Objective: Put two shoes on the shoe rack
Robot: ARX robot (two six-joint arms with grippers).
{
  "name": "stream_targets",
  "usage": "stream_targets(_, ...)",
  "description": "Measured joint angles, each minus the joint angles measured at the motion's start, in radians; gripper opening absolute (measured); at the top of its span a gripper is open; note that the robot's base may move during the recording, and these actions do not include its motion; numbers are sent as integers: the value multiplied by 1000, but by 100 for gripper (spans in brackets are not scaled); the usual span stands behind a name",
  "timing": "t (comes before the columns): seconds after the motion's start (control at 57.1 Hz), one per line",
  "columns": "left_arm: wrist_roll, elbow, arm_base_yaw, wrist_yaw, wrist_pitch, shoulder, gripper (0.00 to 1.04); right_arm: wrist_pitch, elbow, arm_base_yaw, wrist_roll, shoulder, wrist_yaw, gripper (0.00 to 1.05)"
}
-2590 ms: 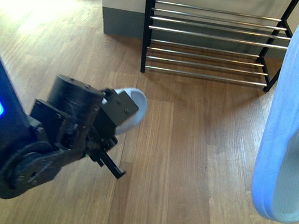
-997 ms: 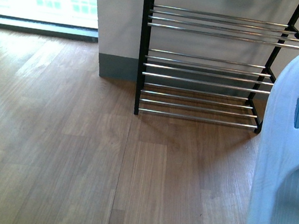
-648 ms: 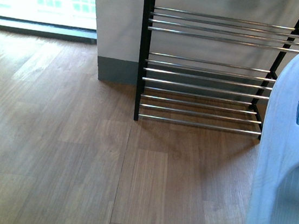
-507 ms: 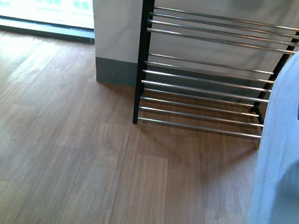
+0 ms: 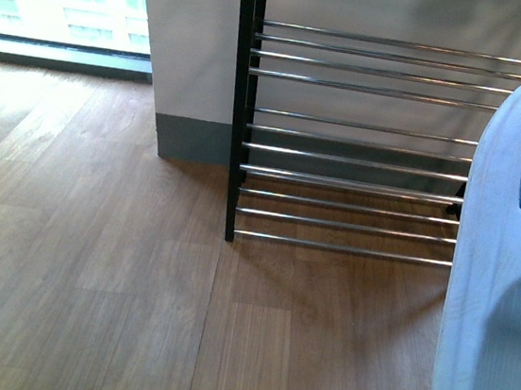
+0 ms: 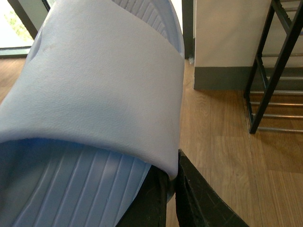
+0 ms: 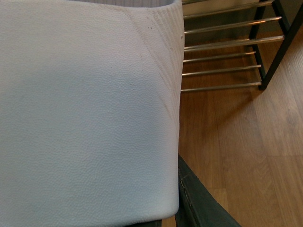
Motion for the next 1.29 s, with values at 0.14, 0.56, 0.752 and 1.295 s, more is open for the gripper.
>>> stream_targets(0.14, 0, 0, 0, 5, 0, 0, 2, 0, 0, -2, 0, 0, 6, 1)
stream_targets(0.56, 0, 0, 0, -1, -1, 0, 2, 0, 0, 0, 0, 1, -3, 1)
stream_targets(0.752, -1, 0, 0, -3, -1, 0, 2, 0, 0, 2, 0, 1, -3, 1)
stream_targets(1.295, -1, 0, 0, 0, -1, 0, 2, 0, 0, 2, 0, 0, 0, 1)
